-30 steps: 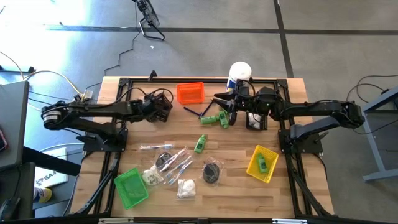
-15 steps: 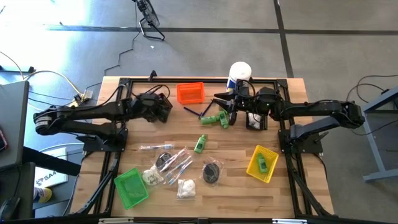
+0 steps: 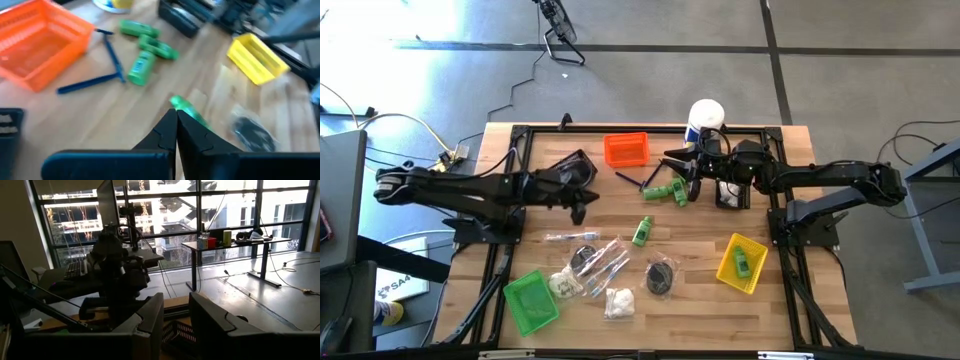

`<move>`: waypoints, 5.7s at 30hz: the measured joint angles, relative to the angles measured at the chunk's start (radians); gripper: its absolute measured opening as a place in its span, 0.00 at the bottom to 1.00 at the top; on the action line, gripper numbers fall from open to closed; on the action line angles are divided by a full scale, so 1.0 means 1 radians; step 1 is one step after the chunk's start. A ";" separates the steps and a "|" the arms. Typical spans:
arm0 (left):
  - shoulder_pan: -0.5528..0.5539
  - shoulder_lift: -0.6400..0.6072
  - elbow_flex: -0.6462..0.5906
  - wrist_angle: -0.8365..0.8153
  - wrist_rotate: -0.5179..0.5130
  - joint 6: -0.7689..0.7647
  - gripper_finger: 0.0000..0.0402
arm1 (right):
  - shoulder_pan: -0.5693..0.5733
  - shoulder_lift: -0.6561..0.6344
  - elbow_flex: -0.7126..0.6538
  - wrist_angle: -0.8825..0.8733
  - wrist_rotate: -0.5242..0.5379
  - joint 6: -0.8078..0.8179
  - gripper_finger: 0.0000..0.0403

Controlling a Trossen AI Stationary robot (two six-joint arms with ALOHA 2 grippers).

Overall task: Pick & Place Travel size toiletries
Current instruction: Put the blue toothbrush into the orange bin

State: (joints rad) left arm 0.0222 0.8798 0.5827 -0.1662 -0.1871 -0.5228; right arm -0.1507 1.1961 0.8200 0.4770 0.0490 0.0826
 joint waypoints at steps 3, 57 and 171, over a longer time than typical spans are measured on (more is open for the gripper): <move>-0.048 0.000 0.000 0.001 0.000 0.000 0.01 | 0.000 0.000 0.000 0.000 0.000 0.000 0.21; -0.415 0.055 0.000 -0.684 0.047 -0.289 0.22 | 0.000 0.000 0.000 -0.060 -0.048 0.048 0.21; -0.417 0.023 -0.228 -0.472 0.083 -0.258 0.04 | 0.000 0.000 0.000 -0.053 -0.001 0.051 0.21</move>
State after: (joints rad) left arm -0.3943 0.9027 0.3542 -0.6384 -0.1040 -0.7807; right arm -0.1509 1.1965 0.8196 0.4244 0.0479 0.1341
